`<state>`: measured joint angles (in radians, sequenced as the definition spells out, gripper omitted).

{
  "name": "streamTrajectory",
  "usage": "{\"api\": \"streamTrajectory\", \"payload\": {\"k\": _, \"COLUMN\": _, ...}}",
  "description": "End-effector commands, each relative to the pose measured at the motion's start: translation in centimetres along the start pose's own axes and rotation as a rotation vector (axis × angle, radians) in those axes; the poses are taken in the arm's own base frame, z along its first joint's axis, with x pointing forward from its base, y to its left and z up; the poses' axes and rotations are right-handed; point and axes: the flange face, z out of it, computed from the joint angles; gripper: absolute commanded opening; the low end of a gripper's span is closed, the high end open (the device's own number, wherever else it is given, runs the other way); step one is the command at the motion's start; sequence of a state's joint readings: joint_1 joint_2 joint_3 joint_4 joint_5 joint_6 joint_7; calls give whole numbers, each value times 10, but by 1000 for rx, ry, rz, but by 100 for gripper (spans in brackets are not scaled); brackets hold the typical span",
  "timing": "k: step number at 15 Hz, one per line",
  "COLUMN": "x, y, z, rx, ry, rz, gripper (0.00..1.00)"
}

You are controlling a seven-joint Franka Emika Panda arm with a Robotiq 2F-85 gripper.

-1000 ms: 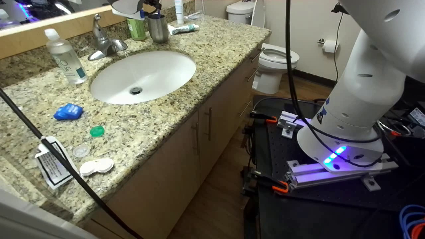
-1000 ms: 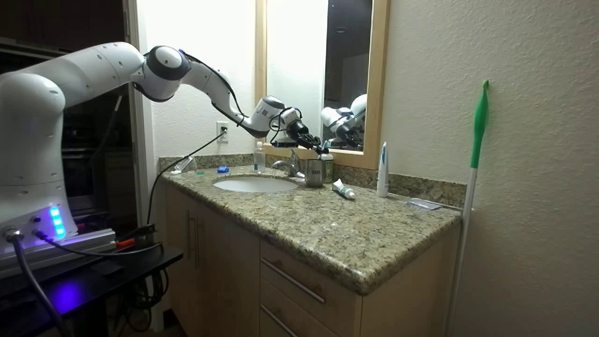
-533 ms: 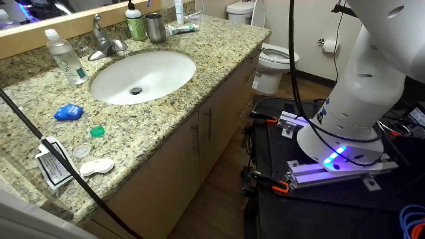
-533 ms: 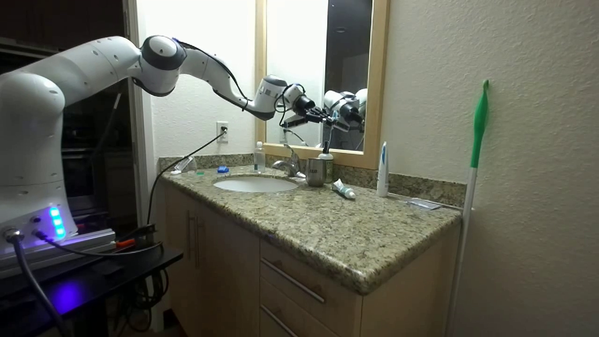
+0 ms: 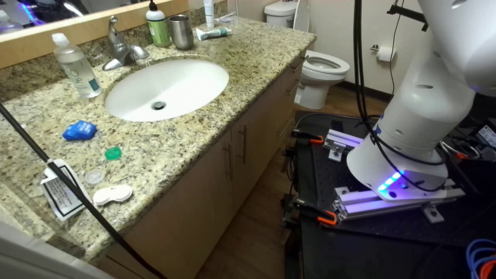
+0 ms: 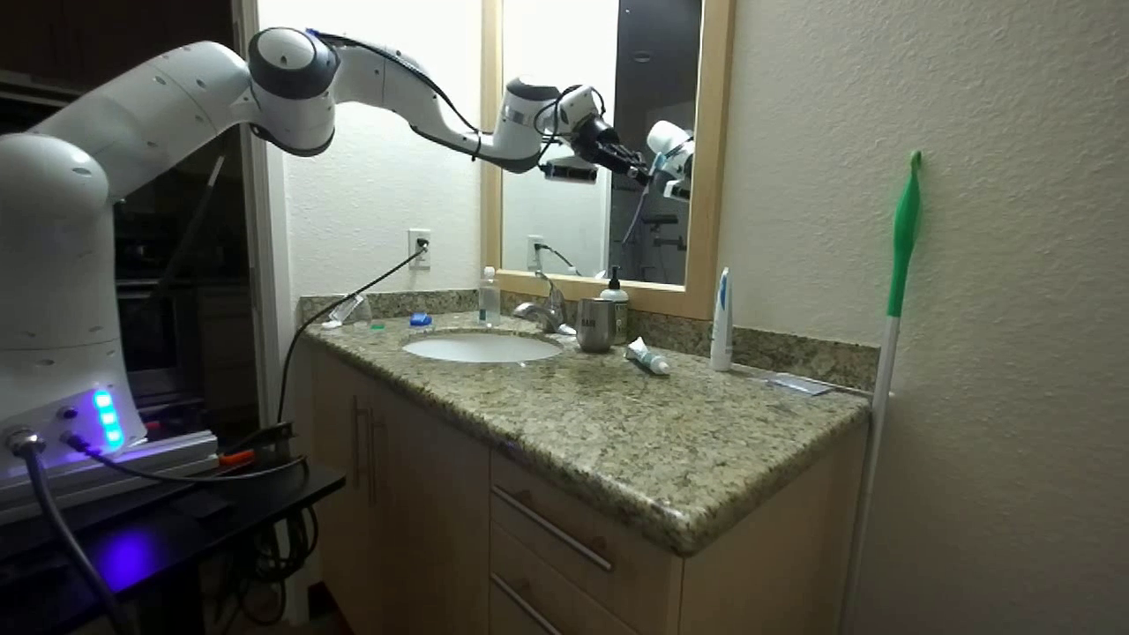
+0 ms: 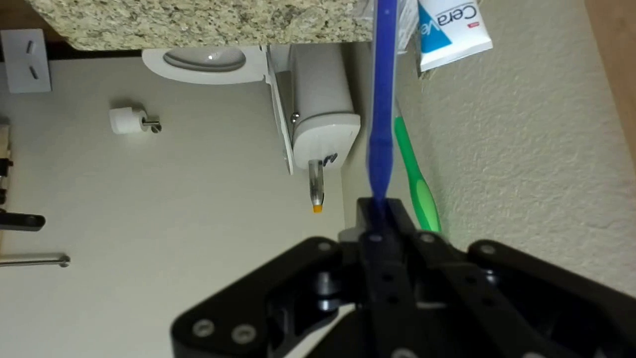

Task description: Open the faucet, take the toothbrush and put it on the table, pick it and put it back in the cup, then close the faucet

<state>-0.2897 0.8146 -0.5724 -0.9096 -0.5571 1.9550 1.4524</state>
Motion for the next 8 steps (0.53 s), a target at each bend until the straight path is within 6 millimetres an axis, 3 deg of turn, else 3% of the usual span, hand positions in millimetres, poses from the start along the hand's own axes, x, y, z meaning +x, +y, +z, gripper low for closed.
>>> {"api": "streamTrajectory", "payload": {"k": 1, "x": 43, "y": 19, "z": 37, "rx": -4, "ry": -159, "rz": -104, "gripper": 1}}
{"api": "streamTrajectory", "payload": {"k": 3, "x": 44, "y": 25, "z": 73, "rx": -4, "ry": -250, "rz": -151, "gripper": 1}}
{"api": "streamTrajectory", "payload": {"k": 6, "x": 8, "y": 29, "z": 113, "rx": -14, "ry": -400, "rz": -224, "gripper": 1}}
{"api": "streamTrajectory", "payload": {"k": 8, "x": -34, "y": 28, "z": 133, "rx": -21, "ry": -495, "rz": -271, "gripper": 1}}
